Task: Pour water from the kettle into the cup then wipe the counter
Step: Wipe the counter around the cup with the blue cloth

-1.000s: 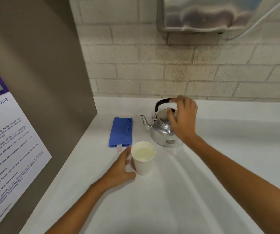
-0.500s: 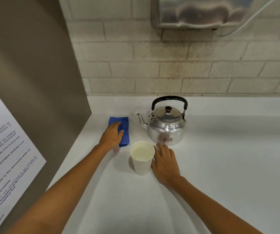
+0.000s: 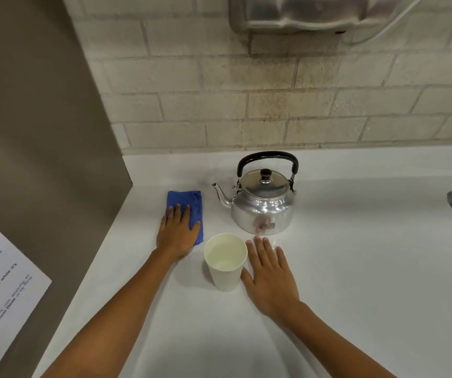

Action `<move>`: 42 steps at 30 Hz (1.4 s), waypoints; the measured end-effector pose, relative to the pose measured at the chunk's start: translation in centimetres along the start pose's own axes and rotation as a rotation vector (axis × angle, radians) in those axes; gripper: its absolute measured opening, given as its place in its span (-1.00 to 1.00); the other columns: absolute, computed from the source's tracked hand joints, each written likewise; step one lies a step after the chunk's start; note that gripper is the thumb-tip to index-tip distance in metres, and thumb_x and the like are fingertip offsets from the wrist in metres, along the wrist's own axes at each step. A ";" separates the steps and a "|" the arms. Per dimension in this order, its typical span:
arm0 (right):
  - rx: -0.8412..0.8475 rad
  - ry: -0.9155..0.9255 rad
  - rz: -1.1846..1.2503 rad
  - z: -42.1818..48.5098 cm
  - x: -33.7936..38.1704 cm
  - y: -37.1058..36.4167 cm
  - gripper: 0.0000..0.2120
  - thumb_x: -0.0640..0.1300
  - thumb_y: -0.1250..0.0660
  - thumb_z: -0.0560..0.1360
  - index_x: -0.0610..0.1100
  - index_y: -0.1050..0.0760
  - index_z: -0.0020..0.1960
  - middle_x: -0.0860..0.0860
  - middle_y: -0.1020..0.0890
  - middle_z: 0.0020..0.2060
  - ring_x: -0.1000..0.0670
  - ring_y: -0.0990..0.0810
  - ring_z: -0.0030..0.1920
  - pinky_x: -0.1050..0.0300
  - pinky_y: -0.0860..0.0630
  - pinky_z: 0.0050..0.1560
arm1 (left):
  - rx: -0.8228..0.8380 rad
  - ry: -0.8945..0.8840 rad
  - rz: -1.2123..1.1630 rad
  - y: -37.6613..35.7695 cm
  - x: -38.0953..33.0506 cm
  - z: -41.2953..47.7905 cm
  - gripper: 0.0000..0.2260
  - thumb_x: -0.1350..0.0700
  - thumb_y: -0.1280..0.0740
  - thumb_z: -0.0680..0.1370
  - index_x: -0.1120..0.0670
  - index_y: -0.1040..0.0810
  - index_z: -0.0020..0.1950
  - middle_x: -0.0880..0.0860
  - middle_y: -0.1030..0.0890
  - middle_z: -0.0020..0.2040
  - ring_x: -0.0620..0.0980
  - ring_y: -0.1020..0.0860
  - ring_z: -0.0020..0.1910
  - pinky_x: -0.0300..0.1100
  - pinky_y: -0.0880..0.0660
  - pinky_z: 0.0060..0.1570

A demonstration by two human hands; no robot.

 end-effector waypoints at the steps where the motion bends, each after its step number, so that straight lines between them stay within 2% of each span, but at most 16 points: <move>1: -0.007 0.002 0.000 0.0 0.0 0.0 -0.40 0.21 0.24 0.56 -0.04 0.35 0.46 -0.02 0.24 0.52 -0.01 0.32 0.49 -0.01 0.31 0.49 | 0.011 -0.069 -0.007 -0.3 -0.4 -0.9 -0.47 -0.07 0.03 0.61 0.08 0.11 0.50 0.13 0.02 0.55 0.12 0.08 0.52 -0.02 0.05 0.49; 4: -0.024 0.000 0.010 0.1 -0.1 0.0 -0.40 0.21 0.25 0.55 -0.04 0.43 0.42 0.00 0.25 0.51 -0.01 0.34 0.48 -0.02 0.30 0.50 | 0.031 -0.343 -0.078 -0.9 -1.2 -4.7 -0.51 -0.03 0.03 0.62 -0.04 0.23 0.45 -0.03 0.11 0.54 -0.02 0.16 0.52 -0.15 0.16 0.47; 6: -0.033 0.005 0.018 0.1 0.0 0.0 -0.40 0.22 0.25 0.55 -0.02 0.47 0.39 0.00 0.27 0.51 -0.01 0.37 0.47 -0.02 0.31 0.50 | 0.066 -0.436 -0.128 -0.7 -1.4 -5.9 -0.53 -0.01 0.03 0.62 -0.11 0.24 0.43 -0.10 0.11 0.52 -0.09 0.20 0.50 -0.21 0.19 0.45; 8: -0.046 0.008 0.018 0.2 0.1 0.0 -0.40 0.22 0.25 0.55 -0.03 0.47 0.39 0.00 0.28 0.51 0.00 0.39 0.46 -0.02 0.32 0.49 | 0.094 -0.438 -0.095 -0.3 -2.1 -5.2 -0.53 0.00 0.02 0.62 -0.11 0.19 0.47 -0.08 0.11 0.53 -0.09 0.21 0.49 -0.20 0.17 0.45; 13: -0.075 0.010 0.020 0.1 0.1 0.2 -0.39 0.22 0.24 0.55 -0.02 0.45 0.41 0.00 0.28 0.51 0.01 0.40 0.45 0.00 0.32 0.49 | 0.095 -0.371 0.100 -0.3 -4.7 -3.2 -0.40 -0.04 -0.12 0.59 -0.04 0.19 0.48 0.05 0.12 0.55 0.08 0.15 0.52 -0.06 0.07 0.47; 15: -0.077 0.012 0.018 0.1 0.1 0.2 -0.39 0.22 0.24 0.55 -0.03 0.46 0.41 -0.01 0.28 0.51 0.00 0.40 0.45 0.00 0.32 0.49 | 0.111 -0.417 0.023 -0.6 -4.1 -4.1 -0.44 -0.03 -0.10 0.60 -0.12 0.19 0.47 -0.02 0.13 0.54 0.03 0.17 0.52 -0.10 0.11 0.48; 17: -0.076 0.011 0.018 0.2 0.1 0.1 -0.38 0.22 0.24 0.54 -0.04 0.46 0.41 -0.01 0.28 0.51 0.00 0.40 0.45 0.00 0.32 0.48 | 0.098 -0.480 -0.140 -0.5 -3.4 -5.7 -0.52 0.00 -0.02 0.62 -0.30 0.24 0.36 -0.16 0.14 0.49 -0.07 0.16 0.51 -0.21 0.16 0.45; 19: -0.067 0.009 0.021 0.3 0.1 0.0 -0.38 0.22 0.25 0.54 -0.04 0.47 0.41 -0.01 0.28 0.51 -0.01 0.39 0.46 -0.01 0.31 0.49 | 0.085 -0.504 -0.200 -0.2 -3.3 -6.6 -0.55 0.01 0.03 0.63 -0.36 0.26 0.27 -0.20 0.10 0.48 -0.13 0.14 0.51 -0.26 0.16 0.43; 21: -0.059 0.005 0.026 0.3 0.0 0.0 -0.38 0.22 0.24 0.54 -0.04 0.45 0.42 -0.02 0.27 0.51 0.00 0.38 0.46 -0.02 0.31 0.50 | 0.084 -0.469 -0.156 -0.1 -3.5 -6.0 -0.56 -0.01 0.01 0.62 -0.31 0.21 0.36 -0.12 0.07 0.53 -0.10 0.13 0.51 -0.21 0.14 0.45; 23: -0.053 0.003 0.025 0.4 0.0 0.0 -0.38 0.21 0.23 0.55 -0.05 0.42 0.43 -0.03 0.27 0.51 0.01 0.38 0.46 -0.03 0.29 0.51 | 0.099 -0.415 -0.047 0.1 -3.8 -5.2 -0.52 -0.02 -0.04 0.62 -0.17 0.13 0.46 -0.04 0.10 0.55 -0.04 0.15 0.52 -0.12 0.11 0.48; 25: -0.048 -0.003 0.022 0.3 -0.1 0.0 -0.38 0.21 0.23 0.55 -0.05 0.41 0.44 -0.03 0.27 0.51 0.01 0.38 0.46 -0.04 0.27 0.52 | 0.110 -0.360 0.007 0.0 -3.8 -5.1 -0.48 -0.02 -0.06 0.61 -0.10 0.13 0.48 0.01 0.13 0.55 0.00 0.17 0.52 -0.08 0.09 0.48; 30: -0.048 -0.008 0.023 0.2 0.0 0.2 -0.37 0.20 0.21 0.55 -0.07 0.38 0.45 -0.05 0.24 0.52 -0.02 0.31 0.50 -0.04 0.26 0.52 | 0.038 -0.157 -0.077 0.2 -0.8 -7.9 -0.56 -0.05 0.09 0.62 -0.12 0.13 0.48 0.00 0.11 0.55 0.00 0.16 0.52 -0.09 0.08 0.48; 33: -0.059 -0.005 0.016 0.2 0.0 0.2 -0.37 0.19 0.20 0.56 -0.10 0.31 0.48 -0.07 0.20 0.53 -0.04 0.26 0.51 -0.05 0.24 0.52 | 0.011 -0.066 -0.036 -1.0 -0.4 -10.8 -0.55 -0.05 0.10 0.62 -0.08 0.17 0.48 0.02 0.13 0.55 0.03 0.19 0.51 -0.09 0.11 0.48; 39: -0.063 0.001 0.013 0.1 0.1 0.2 -0.37 0.18 0.19 0.56 -0.13 0.26 0.49 -0.09 0.17 0.53 -0.05 0.24 0.52 -0.07 0.21 0.53 | 0.033 -0.058 -0.017 -0.6 -1.8 -10.5 -0.54 -0.04 0.08 0.62 -0.05 0.17 0.48 0.04 0.15 0.55 0.04 0.19 0.51 -0.06 0.11 0.49; 42: -0.062 -0.005 0.028 0.0 -0.1 0.3 -0.36 0.19 0.18 0.56 -0.14 0.26 0.49 -0.09 0.17 0.53 -0.04 0.24 0.52 -0.05 0.21 0.53 | 0.040 -0.017 -0.020 0.2 -0.3 -10.8 -0.54 -0.01 0.06 0.62 -0.06 0.13 0.49 0.04 0.13 0.55 0.04 0.16 0.52 -0.05 0.08 0.48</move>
Point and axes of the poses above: each hand's wrist, its own z-axis towards the middle knuckle, its own y-axis out of the back of the hand, x = y × z, the point moved 8 cm from there along z, towards the middle knuckle
